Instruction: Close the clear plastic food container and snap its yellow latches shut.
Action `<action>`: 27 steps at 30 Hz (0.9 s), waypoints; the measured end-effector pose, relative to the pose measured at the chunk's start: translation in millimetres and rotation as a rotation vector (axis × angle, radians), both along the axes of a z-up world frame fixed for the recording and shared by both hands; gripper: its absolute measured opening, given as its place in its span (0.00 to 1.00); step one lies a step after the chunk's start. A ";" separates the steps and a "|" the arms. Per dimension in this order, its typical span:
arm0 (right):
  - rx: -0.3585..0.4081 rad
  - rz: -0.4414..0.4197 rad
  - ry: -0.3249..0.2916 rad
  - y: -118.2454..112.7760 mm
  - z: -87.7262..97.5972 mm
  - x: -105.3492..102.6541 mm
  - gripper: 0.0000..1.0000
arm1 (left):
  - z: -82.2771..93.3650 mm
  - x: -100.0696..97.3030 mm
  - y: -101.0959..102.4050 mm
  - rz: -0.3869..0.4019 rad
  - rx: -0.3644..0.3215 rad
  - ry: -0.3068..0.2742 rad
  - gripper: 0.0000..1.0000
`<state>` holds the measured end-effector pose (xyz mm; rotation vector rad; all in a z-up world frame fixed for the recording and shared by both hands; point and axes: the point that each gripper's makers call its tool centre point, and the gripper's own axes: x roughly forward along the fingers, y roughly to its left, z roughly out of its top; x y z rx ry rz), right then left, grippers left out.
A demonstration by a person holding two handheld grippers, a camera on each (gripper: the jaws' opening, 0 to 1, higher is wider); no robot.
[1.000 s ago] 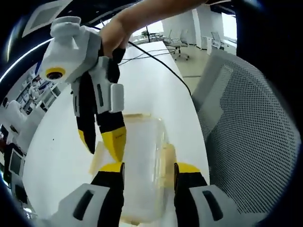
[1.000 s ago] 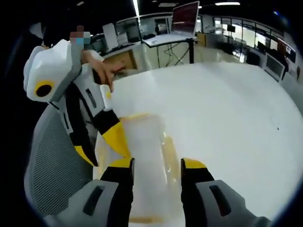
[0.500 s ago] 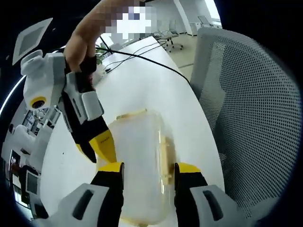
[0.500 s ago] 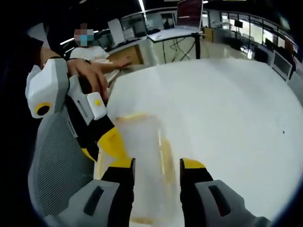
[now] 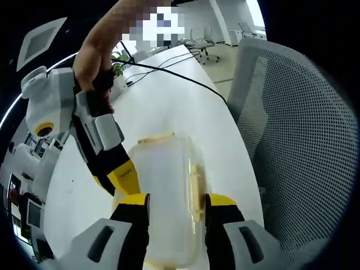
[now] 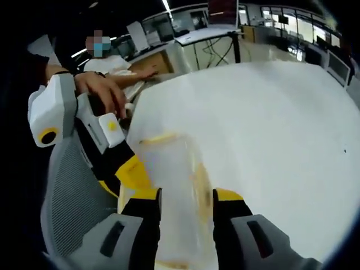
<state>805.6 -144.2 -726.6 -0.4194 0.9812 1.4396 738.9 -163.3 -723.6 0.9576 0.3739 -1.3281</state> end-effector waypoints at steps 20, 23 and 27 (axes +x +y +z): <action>-0.077 0.087 0.077 3.0 -6.4 -10.1 0.28 | -2.8 3.8 0.5 -0.008 -0.020 0.022 0.29; -0.082 0.095 0.084 2.1 -6.7 -9.8 0.28 | -3.6 3.6 1.0 -0.008 -0.021 0.037 0.29; -0.084 0.061 0.086 0.6 -5.4 -6.9 0.28 | -2.9 9.5 9.5 0.048 -0.002 0.004 0.27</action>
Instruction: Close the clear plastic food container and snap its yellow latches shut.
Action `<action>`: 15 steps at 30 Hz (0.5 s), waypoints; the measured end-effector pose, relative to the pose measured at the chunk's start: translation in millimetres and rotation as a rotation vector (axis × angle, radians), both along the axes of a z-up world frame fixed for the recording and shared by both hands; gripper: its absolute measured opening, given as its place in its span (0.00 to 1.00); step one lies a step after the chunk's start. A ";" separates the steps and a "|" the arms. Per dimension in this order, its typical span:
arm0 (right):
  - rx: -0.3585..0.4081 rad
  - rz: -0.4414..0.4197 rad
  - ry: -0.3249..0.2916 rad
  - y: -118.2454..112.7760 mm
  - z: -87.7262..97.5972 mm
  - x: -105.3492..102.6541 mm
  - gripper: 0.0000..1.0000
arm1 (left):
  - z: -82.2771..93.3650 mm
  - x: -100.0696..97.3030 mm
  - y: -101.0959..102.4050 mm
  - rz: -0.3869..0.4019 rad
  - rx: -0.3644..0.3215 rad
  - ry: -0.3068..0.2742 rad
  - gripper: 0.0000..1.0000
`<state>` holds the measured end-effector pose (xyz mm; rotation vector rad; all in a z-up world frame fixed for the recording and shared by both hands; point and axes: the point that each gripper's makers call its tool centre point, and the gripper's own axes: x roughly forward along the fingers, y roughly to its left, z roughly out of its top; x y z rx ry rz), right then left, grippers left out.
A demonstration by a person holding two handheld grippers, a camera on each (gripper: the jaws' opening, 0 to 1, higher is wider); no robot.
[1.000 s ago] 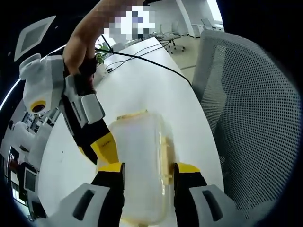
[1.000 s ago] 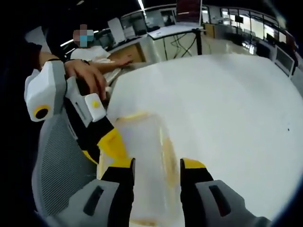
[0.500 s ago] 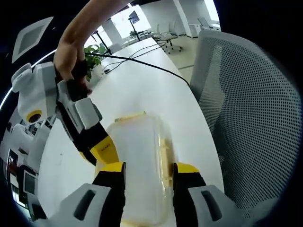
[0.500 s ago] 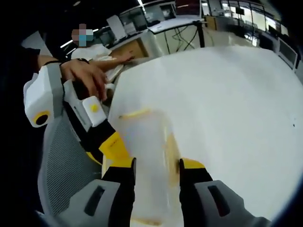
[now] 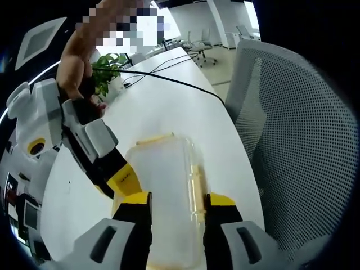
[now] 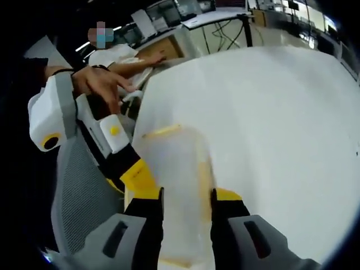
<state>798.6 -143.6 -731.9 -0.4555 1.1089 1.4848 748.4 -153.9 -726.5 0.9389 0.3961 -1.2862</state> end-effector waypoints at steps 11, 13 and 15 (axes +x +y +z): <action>0.005 0.005 -0.010 -0.1 2.0 2.2 0.30 | 3.9 -4.9 -6.9 -0.059 -0.038 0.001 0.29; 0.023 0.003 -0.032 -0.7 3.1 1.8 0.30 | 3.9 -5.9 -7.9 -0.062 -0.033 -0.008 0.29; 0.037 -0.001 -0.045 -0.6 4.1 1.5 0.31 | 3.9 -6.1 -8.5 -0.065 -0.033 -0.013 0.30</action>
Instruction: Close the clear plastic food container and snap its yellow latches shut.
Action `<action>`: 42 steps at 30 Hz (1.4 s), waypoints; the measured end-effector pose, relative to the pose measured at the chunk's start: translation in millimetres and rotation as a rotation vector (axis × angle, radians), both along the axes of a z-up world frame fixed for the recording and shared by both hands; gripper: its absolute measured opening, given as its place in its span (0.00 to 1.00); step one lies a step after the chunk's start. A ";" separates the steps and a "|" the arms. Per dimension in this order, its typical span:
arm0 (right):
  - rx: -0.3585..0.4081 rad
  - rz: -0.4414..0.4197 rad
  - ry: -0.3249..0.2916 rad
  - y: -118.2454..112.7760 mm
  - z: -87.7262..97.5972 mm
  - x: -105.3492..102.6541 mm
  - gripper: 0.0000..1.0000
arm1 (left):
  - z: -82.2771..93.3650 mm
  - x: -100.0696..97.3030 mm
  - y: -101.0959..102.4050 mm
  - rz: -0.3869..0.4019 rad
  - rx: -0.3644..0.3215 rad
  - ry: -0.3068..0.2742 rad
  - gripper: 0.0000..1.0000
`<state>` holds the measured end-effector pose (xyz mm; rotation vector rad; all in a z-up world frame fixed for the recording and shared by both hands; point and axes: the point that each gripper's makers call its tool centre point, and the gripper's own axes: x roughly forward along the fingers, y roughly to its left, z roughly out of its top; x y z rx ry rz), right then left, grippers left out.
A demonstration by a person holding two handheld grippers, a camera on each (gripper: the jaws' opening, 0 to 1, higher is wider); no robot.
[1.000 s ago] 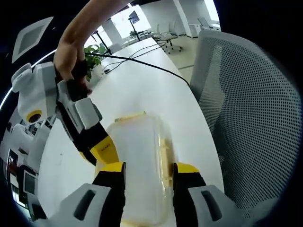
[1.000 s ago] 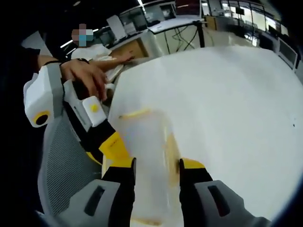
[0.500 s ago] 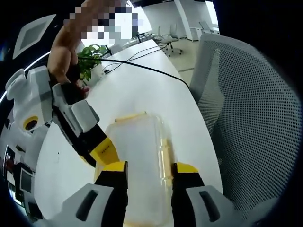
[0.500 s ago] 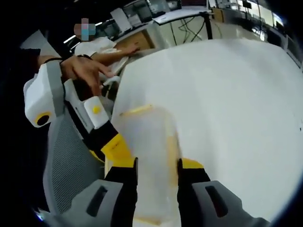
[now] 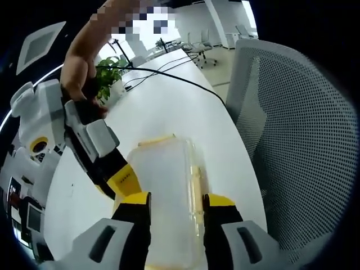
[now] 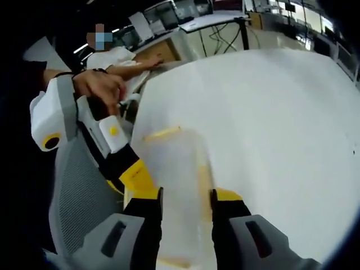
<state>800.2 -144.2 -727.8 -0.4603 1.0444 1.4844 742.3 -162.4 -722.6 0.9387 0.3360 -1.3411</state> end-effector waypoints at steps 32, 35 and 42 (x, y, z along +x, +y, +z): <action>0.127 -0.127 -0.169 -3.6 20.8 14.4 0.32 | 13.7 9.7 23.8 0.206 -0.102 0.076 0.43; 0.143 -0.147 -0.202 -9.0 25.9 16.2 0.33 | 17.3 13.3 29.6 0.256 -0.134 0.101 0.47; 0.168 -0.221 -0.289 -31.6 38.8 15.8 0.41 | 24.4 22.2 49.0 0.383 -0.202 0.157 0.52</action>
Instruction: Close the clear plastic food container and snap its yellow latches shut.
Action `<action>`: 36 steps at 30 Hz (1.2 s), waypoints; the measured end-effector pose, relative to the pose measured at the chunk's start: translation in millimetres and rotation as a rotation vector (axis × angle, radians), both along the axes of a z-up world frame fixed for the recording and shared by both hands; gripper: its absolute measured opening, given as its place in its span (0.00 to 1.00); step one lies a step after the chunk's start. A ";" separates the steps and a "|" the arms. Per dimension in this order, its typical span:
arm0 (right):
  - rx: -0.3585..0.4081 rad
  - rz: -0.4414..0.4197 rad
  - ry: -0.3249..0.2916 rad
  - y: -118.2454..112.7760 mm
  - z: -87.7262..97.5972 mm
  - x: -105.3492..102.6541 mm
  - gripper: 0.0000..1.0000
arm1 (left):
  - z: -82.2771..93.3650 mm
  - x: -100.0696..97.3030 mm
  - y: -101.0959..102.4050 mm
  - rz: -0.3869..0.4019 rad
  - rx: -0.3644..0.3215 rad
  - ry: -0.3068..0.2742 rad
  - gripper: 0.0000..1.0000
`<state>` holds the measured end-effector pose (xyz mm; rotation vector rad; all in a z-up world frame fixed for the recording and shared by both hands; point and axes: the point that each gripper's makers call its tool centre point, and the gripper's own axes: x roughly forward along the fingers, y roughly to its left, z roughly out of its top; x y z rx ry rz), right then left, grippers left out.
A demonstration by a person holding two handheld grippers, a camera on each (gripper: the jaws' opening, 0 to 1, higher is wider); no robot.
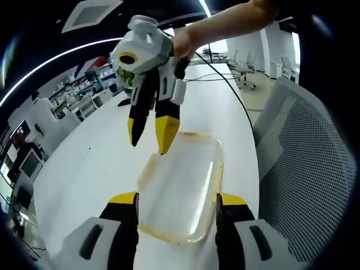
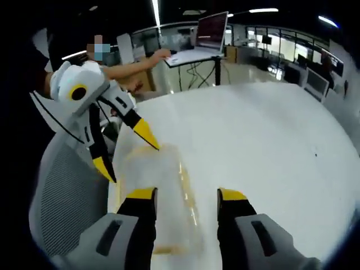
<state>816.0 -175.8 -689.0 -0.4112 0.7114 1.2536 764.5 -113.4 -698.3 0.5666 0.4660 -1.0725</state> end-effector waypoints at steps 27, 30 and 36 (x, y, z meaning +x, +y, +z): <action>0.022 -0.182 -0.104 -51.5 -7.9 -41.2 0.65 | -8.8 1.4 48.8 0.206 -0.074 0.069 0.76; 0.022 -0.196 -0.101 -53.6 -11.3 -45.2 0.66 | -12.1 -1.0 50.1 0.211 -0.073 0.076 0.76; 0.032 -0.233 -0.108 -53.4 -17.8 -53.6 0.65 | -17.3 -3.1 49.4 0.216 -0.075 0.082 0.75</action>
